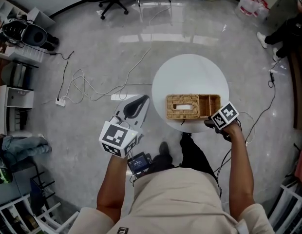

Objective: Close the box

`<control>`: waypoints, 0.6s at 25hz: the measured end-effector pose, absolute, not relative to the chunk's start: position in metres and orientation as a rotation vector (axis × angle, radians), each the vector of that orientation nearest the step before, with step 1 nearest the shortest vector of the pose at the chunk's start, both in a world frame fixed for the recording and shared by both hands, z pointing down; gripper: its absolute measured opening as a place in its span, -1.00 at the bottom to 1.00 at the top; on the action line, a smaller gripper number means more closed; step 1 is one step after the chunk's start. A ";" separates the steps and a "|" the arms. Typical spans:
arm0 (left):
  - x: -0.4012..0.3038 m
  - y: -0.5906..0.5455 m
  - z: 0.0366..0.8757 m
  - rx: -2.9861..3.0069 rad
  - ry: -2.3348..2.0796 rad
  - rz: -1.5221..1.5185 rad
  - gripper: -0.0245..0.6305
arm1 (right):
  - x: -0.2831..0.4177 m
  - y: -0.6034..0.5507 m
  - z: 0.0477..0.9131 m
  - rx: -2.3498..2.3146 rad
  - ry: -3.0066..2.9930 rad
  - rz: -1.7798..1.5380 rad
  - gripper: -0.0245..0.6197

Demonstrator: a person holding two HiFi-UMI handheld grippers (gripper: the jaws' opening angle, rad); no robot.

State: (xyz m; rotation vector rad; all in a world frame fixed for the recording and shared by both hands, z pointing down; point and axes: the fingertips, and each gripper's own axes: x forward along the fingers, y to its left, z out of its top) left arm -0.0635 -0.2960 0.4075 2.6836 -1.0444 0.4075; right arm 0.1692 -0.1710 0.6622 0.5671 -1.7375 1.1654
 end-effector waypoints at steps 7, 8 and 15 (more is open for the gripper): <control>-0.065 -0.279 0.368 2.735 -1.065 0.350 -0.86 | 0.170 -0.186 0.603 0.706 -1.867 1.065 -0.61; -0.065 -0.276 0.361 2.746 -1.066 0.339 -0.86 | 0.169 -0.191 0.588 0.739 -1.905 1.042 -0.64; -0.057 -0.264 0.303 2.847 -1.056 0.256 -0.86 | 0.164 -0.243 0.441 1.073 -2.241 0.773 -0.94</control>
